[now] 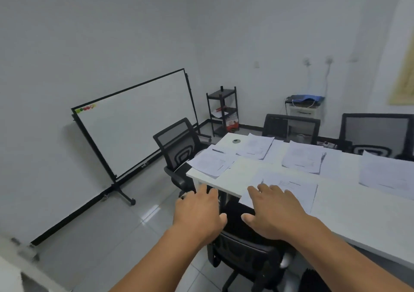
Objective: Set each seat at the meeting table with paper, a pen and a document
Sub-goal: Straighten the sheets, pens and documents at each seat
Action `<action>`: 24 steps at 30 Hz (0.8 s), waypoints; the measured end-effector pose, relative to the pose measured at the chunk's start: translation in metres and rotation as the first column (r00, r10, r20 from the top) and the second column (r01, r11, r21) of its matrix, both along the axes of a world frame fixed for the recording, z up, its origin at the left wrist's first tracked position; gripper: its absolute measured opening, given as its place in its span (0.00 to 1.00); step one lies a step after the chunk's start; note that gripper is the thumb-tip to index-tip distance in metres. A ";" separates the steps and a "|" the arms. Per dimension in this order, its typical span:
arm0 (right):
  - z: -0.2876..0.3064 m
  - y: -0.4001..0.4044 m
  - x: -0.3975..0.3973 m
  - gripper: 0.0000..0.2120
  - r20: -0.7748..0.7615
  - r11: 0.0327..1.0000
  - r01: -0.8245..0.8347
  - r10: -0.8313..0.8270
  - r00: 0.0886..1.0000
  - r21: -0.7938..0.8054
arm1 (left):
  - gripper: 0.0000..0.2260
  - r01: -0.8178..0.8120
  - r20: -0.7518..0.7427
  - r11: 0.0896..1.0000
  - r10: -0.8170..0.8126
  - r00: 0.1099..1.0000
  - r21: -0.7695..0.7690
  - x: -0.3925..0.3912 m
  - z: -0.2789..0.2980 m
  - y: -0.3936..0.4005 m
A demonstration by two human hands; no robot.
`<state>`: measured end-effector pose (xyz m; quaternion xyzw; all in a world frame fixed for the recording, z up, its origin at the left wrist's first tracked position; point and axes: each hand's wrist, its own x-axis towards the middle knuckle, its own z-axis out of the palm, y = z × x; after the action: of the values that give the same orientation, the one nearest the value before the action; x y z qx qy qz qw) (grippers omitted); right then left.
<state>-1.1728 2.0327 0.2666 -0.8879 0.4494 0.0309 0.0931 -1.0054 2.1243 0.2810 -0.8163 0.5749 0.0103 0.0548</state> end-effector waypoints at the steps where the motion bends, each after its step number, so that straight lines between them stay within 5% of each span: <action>1: -0.004 -0.010 0.004 0.36 -0.008 0.999 0.034 -0.034 0.999 -0.001 | 0.27 0.034 -0.006 0.999 -0.034 0.999 0.008 0.008 -0.005 -0.015; 13: -0.007 -0.090 0.045 0.36 -0.085 0.904 0.427 -0.426 0.901 -0.001 | 0.26 0.410 -0.054 0.912 -0.408 0.911 0.025 0.089 -0.011 -0.163; 24: -0.038 -0.171 0.022 0.36 -0.151 0.820 0.570 -0.559 0.815 0.040 | 0.27 0.586 -0.119 0.808 -0.576 0.808 0.066 0.073 -0.050 -0.285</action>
<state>-1.1512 1.8618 0.2285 -0.7058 0.6961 0.0793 0.1052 -0.9323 1.8393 0.2309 -0.5961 0.7977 0.0596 0.0691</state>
